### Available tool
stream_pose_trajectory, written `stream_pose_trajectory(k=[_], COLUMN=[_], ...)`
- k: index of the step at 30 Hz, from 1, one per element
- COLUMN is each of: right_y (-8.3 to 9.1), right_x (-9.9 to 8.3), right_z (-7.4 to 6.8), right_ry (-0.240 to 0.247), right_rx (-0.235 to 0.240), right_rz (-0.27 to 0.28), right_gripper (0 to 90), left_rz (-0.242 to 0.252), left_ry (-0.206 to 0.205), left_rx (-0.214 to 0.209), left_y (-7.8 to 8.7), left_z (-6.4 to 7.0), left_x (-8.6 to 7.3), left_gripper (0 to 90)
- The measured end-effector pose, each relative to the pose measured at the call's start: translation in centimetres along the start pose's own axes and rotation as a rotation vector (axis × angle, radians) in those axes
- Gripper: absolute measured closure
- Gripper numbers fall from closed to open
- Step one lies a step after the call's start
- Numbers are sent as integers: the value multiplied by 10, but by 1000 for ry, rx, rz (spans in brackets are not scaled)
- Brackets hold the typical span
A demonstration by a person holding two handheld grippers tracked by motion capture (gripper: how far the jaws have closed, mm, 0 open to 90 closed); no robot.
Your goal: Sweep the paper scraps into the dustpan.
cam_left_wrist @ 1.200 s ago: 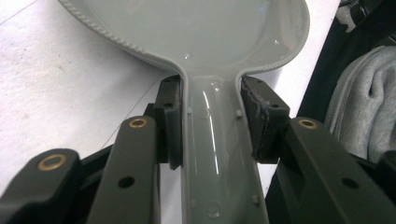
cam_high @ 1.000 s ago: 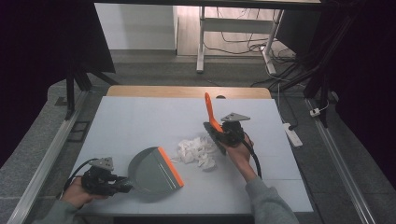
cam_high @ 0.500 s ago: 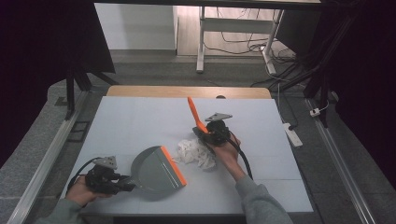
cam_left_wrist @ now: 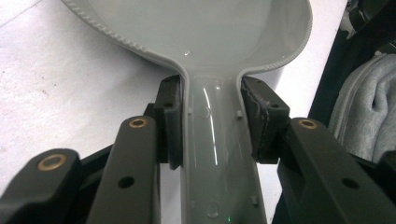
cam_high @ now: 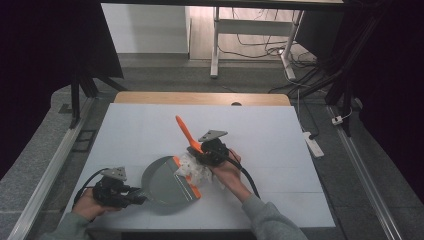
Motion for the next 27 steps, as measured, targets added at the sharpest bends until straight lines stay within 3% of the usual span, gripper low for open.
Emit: stream_pose_trajectory(k=[4,6,9,13,15,20,23,27], right_y=[5,10,20,30,32,31,29,23], right_x=[5,8,14,18,16,8,3,-3], right_z=[-9,-8,1,26,39,65,72,76], right_ry=[-29,-50,-56,-92,-109,-161,-178,-165], right_rx=[91,109,74,-5,-49,-102,-114,-150], right_rz=[32,51,90,123,120,99,83,44], right_gripper=[704,704,704,704,704,704,704,704], left_rz=[-3,3,5,5,6,-6,-10,-12], left_ry=[-1,1,1,2,4,3,2,3], left_rx=[1,4,10,13,16,28,34,39], left_y=[-1,0,0,0,-1,-3,-4,-5], left_z=[-1,-1,0,0,0,1,1,1], left_x=[-1,0,-1,-1,-1,-2,-2,-1], left_gripper=[616,616,615,615,615,614,614,614])
Point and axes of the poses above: each handheld gripper's, and its own axes: y roughly backward along the jaws, x roughly out of its top, z roughly to its right, the point moved 5 cm from there along -y, roughly forward along the jaws, and after that the axes turned 11 degrees about -x, right-handed, at the moved point
